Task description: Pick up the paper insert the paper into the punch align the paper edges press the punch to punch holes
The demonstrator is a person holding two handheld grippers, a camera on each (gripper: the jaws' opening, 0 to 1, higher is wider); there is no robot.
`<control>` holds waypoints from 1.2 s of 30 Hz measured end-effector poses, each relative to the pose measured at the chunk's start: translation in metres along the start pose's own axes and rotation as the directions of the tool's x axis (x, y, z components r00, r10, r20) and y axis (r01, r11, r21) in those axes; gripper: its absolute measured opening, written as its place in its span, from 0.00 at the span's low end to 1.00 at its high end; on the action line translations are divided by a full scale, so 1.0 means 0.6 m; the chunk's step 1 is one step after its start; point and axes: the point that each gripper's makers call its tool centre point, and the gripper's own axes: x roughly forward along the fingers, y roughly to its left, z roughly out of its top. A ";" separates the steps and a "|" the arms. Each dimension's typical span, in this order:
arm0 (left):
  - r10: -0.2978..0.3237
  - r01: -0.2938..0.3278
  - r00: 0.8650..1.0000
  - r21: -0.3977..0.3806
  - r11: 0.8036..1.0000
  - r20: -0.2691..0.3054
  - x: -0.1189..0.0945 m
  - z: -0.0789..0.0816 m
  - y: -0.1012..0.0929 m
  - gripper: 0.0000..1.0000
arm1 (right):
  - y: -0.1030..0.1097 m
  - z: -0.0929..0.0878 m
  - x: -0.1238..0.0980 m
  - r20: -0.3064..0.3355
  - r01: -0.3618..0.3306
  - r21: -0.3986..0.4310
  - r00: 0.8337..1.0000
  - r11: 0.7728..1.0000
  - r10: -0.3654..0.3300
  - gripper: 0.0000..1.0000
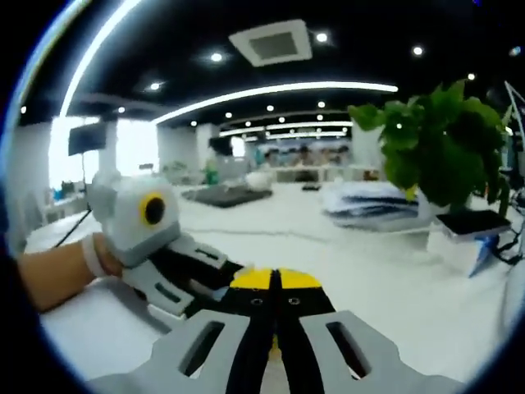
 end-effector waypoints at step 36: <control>0.015 -0.012 0.998 -0.048 0.999 0.062 -0.009 0.020 -0.001 0.45 | 0.012 0.069 -0.028 0.101 -0.112 -0.091 0.987 0.989 0.122 0.17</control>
